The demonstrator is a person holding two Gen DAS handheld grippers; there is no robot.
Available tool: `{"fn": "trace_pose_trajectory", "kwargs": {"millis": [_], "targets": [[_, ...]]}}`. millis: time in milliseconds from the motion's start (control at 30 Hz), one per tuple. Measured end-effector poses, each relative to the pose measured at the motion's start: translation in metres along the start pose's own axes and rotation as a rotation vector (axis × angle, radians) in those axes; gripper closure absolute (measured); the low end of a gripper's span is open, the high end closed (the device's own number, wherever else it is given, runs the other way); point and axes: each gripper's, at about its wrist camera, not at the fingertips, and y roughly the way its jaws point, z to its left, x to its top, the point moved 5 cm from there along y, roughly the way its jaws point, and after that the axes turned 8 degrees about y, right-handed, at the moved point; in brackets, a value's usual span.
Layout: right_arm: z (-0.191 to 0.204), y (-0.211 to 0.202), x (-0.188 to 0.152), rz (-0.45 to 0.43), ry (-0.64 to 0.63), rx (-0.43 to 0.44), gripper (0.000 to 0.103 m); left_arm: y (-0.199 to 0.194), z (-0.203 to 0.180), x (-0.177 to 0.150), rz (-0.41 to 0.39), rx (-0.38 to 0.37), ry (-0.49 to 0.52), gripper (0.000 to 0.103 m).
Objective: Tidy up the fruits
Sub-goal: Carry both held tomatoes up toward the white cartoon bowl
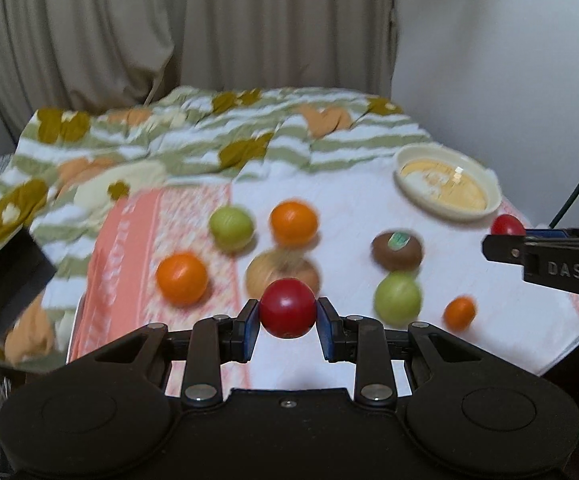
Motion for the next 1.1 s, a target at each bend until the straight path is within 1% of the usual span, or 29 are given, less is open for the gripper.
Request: {"fn": "trace_pose_trajectory", "kwargs": {"millis": [133, 267, 400, 500, 733, 933, 1100], "targets": [[-0.037, -0.006, 0.024, -0.024, 0.010, -0.002, 0.058, 0.003, -0.021, 0.029, -0.037, 0.008, 0.002, 0.069], [-0.074, -0.002, 0.051, -0.041, -0.006, 0.002, 0.058, 0.014, -0.048, 0.060, -0.064, 0.014, -0.014, 0.069], [-0.108, 0.010, 0.079, -0.053, -0.013, 0.018, 0.057, 0.033, -0.072, 0.089, -0.081, 0.027, -0.016, 0.069], [-0.131, 0.027, 0.098, -0.044, -0.025, 0.043, 0.058, 0.051, -0.088, 0.111, -0.090, 0.040, -0.023, 0.069], [-0.171, 0.082, 0.134, -0.011, -0.054, 0.064, 0.058, 0.108, -0.115, 0.156, -0.068, 0.021, -0.036, 0.069], [-0.196, 0.133, 0.155, 0.025, -0.050, 0.055, 0.058, 0.172, -0.136, 0.188, -0.014, -0.016, 0.000, 0.069], [-0.213, 0.172, 0.166, 0.063, -0.024, 0.038, 0.058, 0.221, -0.151, 0.201, 0.028, -0.060, 0.052, 0.069]]}}
